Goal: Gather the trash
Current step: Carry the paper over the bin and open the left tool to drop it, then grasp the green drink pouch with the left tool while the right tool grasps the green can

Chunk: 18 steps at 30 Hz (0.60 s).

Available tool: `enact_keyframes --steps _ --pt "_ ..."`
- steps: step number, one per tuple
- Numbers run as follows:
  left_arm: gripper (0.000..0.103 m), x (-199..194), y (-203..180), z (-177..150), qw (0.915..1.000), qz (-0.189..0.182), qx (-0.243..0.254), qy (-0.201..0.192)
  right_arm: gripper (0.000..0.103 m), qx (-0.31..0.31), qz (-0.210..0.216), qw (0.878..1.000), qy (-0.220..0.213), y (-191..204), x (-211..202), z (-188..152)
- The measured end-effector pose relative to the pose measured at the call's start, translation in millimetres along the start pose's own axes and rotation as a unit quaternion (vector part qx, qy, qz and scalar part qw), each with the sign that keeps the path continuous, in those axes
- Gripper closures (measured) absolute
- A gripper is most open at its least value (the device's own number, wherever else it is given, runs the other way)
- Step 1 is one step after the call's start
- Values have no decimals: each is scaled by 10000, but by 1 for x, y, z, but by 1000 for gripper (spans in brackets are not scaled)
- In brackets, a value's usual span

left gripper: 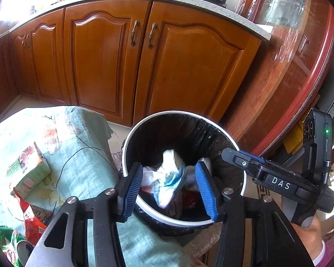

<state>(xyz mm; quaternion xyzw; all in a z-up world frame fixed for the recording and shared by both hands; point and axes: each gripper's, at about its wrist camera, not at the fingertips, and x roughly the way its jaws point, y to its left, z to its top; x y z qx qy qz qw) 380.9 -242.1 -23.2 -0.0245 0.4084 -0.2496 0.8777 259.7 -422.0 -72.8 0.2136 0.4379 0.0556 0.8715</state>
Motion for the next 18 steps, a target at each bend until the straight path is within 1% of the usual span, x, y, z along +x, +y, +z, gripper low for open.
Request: enact_keyframes --steps 2,5,7,9,15,18 --pt "50 -4 0 -2 10000 0 -10 -20 45 28 5 10000 -32 -1 -4 -2" --pt "47 -13 3 -9 9999 -49 -106 -43 41 91 44 9999 -75 -1 -10 -7" --pt "45 -23 6 -17 9998 -37 -168 -83 36 99 88 9998 -115 2 -14 -9" --pt "45 -34 12 -26 9996 -35 -236 -130 26 116 179 9996 -175 6 -21 -15" --pt "41 -69 28 -54 9984 46 -504 -249 18 74 440 9987 -240 31 -34 -35" --pt "41 -86 37 -69 9975 94 -642 -282 18 11 555 9983 -190 46 -37 -47"
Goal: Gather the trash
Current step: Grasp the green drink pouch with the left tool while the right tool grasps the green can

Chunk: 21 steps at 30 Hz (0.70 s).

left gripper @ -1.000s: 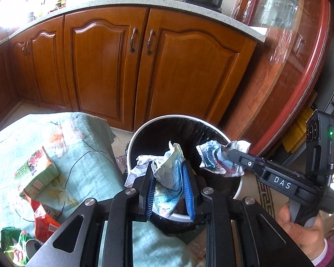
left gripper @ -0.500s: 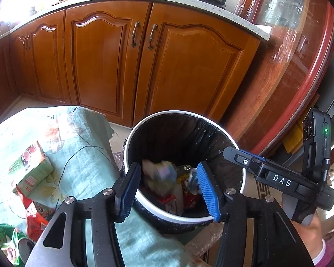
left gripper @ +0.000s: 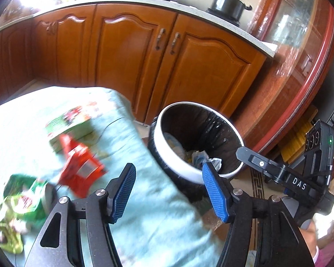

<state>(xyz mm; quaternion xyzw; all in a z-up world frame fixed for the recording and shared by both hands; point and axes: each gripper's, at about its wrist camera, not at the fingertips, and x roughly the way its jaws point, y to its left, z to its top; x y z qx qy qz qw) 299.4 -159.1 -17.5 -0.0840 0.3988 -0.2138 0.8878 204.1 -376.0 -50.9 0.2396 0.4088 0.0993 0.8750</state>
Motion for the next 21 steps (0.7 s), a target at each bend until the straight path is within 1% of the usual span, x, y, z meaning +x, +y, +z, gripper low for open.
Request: enact_keyframes --steps 9,13,17,21 --pt "41 -53 40 -32 9988 257 -410 -99 18 -158 225 9993 266 39 4 -37" --pt "41 -78 58 -47 9975 443 -525 -141 18 -229 342 9983 407 55 8 -51" --pt "41 -101 80 -63 9950 639 -744 -161 18 -336 458 9971 513 74 12 -62" --pt "41 -126 103 -78 9908 823 -1060 -190 18 -467 595 9953 601 94 18 -71"
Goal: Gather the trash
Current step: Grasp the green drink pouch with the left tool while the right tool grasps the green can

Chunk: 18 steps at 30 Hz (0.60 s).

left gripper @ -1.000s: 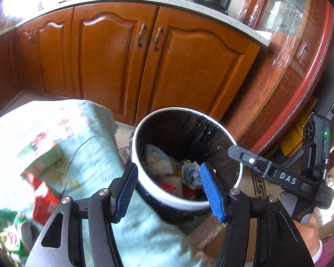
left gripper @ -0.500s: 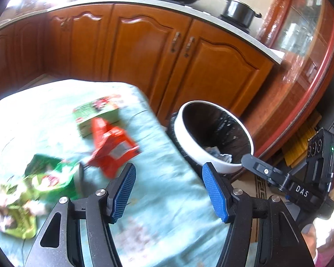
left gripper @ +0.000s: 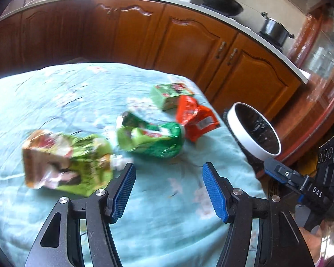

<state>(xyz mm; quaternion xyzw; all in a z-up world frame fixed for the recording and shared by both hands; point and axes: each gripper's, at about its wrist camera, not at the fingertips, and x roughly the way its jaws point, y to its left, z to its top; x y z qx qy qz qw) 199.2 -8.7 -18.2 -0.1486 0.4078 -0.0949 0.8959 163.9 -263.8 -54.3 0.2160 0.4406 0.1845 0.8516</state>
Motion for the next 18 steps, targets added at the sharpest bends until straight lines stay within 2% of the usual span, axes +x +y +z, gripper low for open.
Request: enact_keyframes --steps 9,11,18 --pt "40 -42 46 -19 9982 373 -463 -43 18 -389 367 9982 258 51 23 -9" --pt "34 -47 56 -20 9969 433 -662 -14 18 -438 456 9975 314 60 30 -9" --pt "31 -49 94 -20 9864 352 -1585 254 19 -473 606 9960 457 78 52 -3"
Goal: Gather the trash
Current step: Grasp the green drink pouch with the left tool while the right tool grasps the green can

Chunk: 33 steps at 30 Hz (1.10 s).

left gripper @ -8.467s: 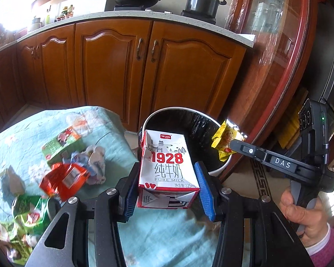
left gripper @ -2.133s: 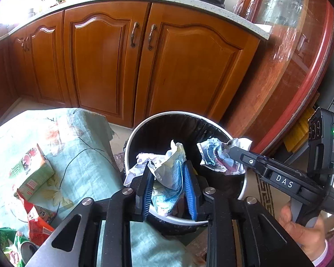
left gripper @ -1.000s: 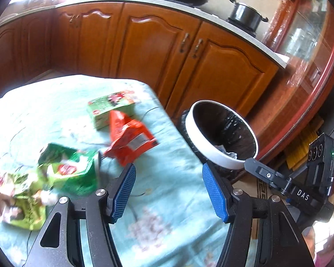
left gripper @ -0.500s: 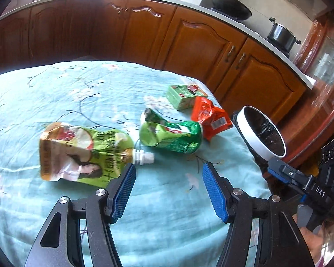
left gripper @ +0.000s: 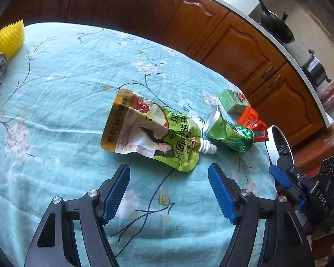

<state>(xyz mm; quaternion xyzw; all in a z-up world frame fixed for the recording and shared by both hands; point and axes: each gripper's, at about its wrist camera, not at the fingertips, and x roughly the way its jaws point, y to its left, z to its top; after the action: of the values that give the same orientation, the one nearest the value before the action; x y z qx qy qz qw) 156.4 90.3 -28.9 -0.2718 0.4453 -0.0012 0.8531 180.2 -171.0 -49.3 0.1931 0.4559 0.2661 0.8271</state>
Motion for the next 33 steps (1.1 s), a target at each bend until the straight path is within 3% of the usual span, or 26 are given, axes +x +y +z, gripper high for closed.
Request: enact_keyframes --steps 6,12,18,19,20,22,23,24,27,28,33 --pt "28 19 13 24 9987 -106 -483 96 19 84 87 9999 95 0 21 13" --pt "27 44 19 54 9979 61 -637 -42 22 239 144 9993 243 -1 46 20" --pt "29 67 14 82 9984 308 -436 -195 32 341 189 9987 333 0 63 26" --pt "31 71 12 84 9986 370 -341 -185 39 363 189 9985 366 -1 66 26" --pt "42 75 10 84 9986 429 -234 -201 45 387 195 9983 400 -2 68 26" --pt "58 81 5 83 9989 428 -48 -169 69 429 196 9976 498 -4 72 24" --pt "68 82 4 82 9993 327 -5 -174 72 449 274 9974 500 -5 72 24" --pt "71 83 3 81 9995 251 40 -171 78 432 314 9975 471 -4 71 23" --pt "78 78 -6 75 9991 196 251 -273 83 202 216 9989 376 4 63 22" --pt "87 75 -8 74 9990 116 314 -288 83 169 220 9989 375 6 61 21" --pt "90 39 -16 59 9970 -17 659 -414 83 81 242 9991 346 7 46 12"
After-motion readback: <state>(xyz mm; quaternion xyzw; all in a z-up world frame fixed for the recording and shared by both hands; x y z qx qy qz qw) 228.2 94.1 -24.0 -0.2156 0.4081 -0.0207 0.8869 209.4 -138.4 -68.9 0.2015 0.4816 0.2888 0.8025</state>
